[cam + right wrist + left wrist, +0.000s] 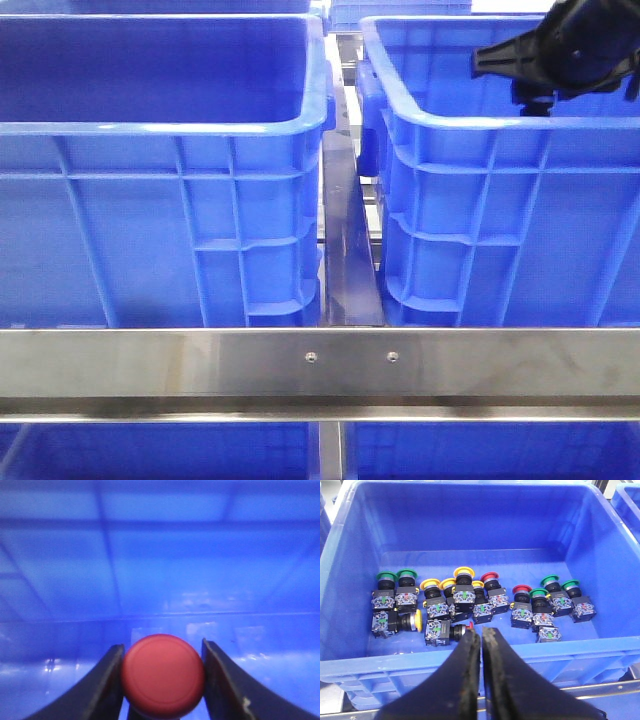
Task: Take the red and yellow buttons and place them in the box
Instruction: 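Carry the red button with the right gripper into the empty crate and release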
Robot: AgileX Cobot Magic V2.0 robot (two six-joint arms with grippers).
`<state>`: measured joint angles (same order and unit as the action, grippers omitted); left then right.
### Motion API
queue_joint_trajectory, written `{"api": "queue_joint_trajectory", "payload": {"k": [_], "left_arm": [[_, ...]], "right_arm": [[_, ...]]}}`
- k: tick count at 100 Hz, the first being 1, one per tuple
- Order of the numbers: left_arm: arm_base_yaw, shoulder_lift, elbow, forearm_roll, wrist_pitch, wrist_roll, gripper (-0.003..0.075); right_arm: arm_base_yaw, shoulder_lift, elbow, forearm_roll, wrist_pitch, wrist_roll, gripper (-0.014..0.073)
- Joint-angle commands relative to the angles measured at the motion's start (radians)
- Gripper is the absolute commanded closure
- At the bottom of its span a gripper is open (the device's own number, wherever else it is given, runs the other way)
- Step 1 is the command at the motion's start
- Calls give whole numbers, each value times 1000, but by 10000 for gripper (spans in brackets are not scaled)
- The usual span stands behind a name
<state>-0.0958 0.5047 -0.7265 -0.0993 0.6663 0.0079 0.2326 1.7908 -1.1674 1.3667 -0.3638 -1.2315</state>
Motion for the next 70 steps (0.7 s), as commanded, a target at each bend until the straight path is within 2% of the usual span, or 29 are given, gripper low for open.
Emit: {"api": "queue_joint_trajectory", "payload": {"k": [1,54,61,70], "left_arm": [[1,4,-25,-9,-79,-8,739],[1,4,-25,-9,-79,-8,739],[1,4,-25,-9,-79,-8,739],[1,4,-25,-9,-79,-8,739]], "right_arm": [[1,-21,-55,-37,-33,-13,452],[1,82,-102,-46,-48,-13,452],[1,83,-102,-46,-45,-13,436],[1,83,-102,-46,-37,-13,363]]}}
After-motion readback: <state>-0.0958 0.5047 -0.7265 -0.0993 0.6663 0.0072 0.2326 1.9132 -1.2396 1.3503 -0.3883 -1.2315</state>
